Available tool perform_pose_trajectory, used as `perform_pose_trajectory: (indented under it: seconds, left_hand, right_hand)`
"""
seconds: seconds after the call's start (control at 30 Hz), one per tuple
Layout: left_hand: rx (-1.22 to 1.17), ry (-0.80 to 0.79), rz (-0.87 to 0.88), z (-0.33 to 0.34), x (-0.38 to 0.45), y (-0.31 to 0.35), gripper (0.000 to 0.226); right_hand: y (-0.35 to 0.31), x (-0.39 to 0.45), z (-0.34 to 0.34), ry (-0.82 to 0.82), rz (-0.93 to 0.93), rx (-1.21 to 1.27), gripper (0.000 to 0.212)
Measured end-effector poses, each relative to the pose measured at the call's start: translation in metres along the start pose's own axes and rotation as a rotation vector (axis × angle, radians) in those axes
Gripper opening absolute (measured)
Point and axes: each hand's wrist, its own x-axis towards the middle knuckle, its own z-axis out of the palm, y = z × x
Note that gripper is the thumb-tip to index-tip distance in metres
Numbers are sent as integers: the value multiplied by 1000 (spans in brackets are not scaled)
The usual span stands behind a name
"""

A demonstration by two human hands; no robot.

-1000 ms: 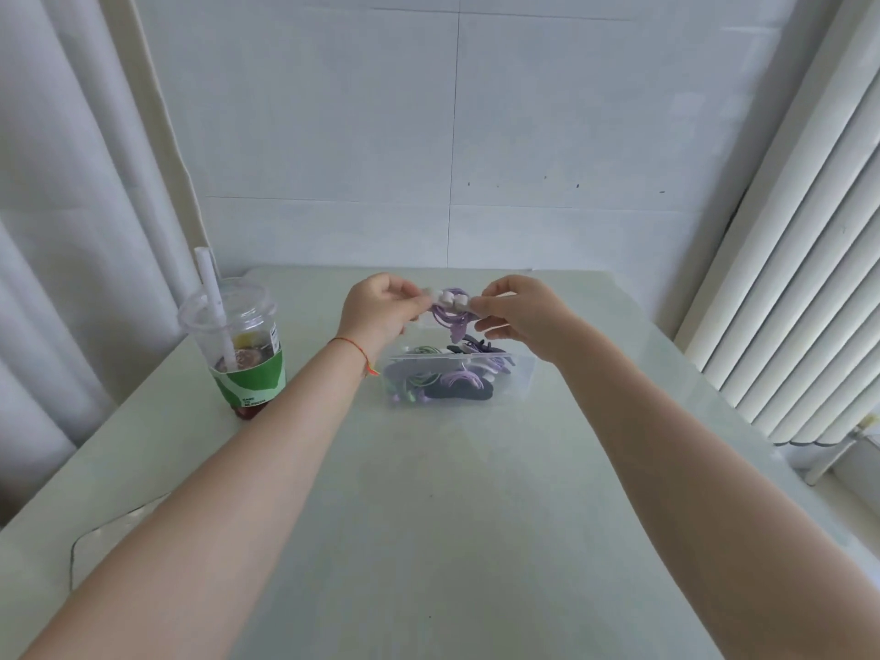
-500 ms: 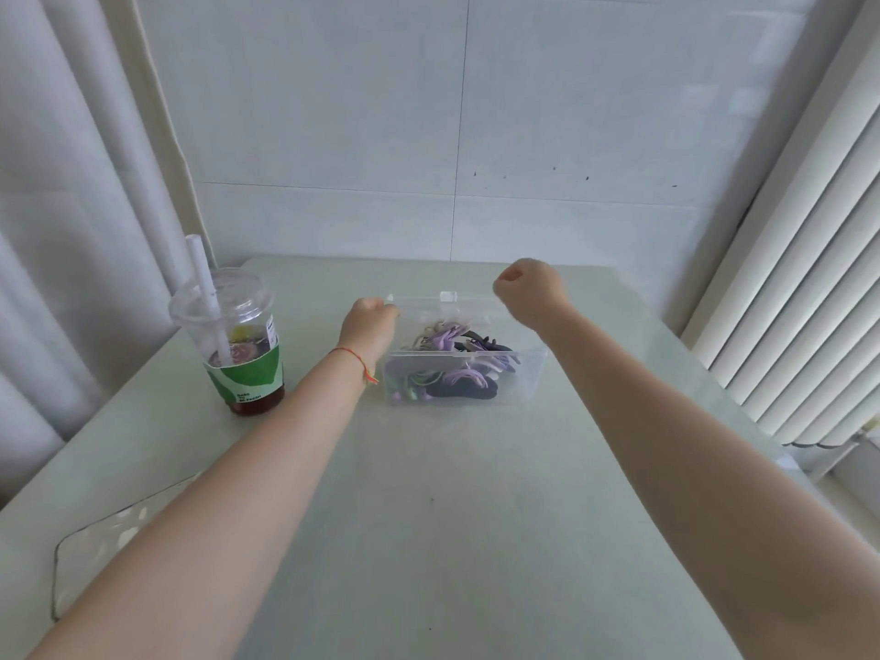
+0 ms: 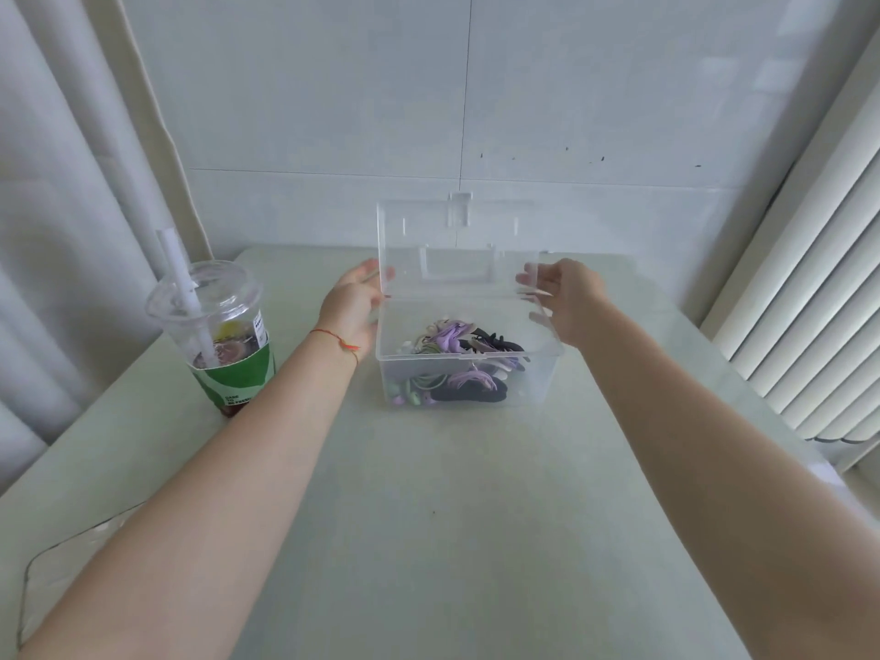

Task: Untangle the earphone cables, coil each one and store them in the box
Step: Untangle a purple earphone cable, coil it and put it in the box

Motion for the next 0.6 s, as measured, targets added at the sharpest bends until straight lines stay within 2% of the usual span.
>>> perform_pose_trajectory:
  seconds: [0.07, 0.2, 0.3, 0.37, 0.43, 0.47, 0.5, 0.6]
  left_hand:
    - [-34, 34, 23, 1, -7, 14, 27]
    - [65, -9, 212, 12, -37, 46, 39]
    - [294, -53, 343, 27, -62, 52, 25]
    - [614, -121, 380, 30, -74, 44, 21]
    - [1029, -134, 455, 28, -83, 27, 16]
    - [1135, -129, 514, 26, -85, 17, 19]
    - [1162, -121, 568, 24, -90, 10, 28]
    - [1146, -51, 659, 18, -97, -2, 40]
  right_hand:
    - [-8, -4, -2, -29, -61, 77, 35]
    - [-28, -30, 0, -19, -248, -16, 40]
    - [-31, -57, 9, -46, -366, -241, 36]
    - [-24, -78, 19, -112, -445, -453, 28]
    - [-14, -90, 26, -161, -512, -860, 19]
    - [-7, -93, 27, -170, -560, -1045, 16]
    - [-2, -98, 27, -174, -617, -1136, 14]
    - [9, -108, 22, -195, -696, -1108, 15]
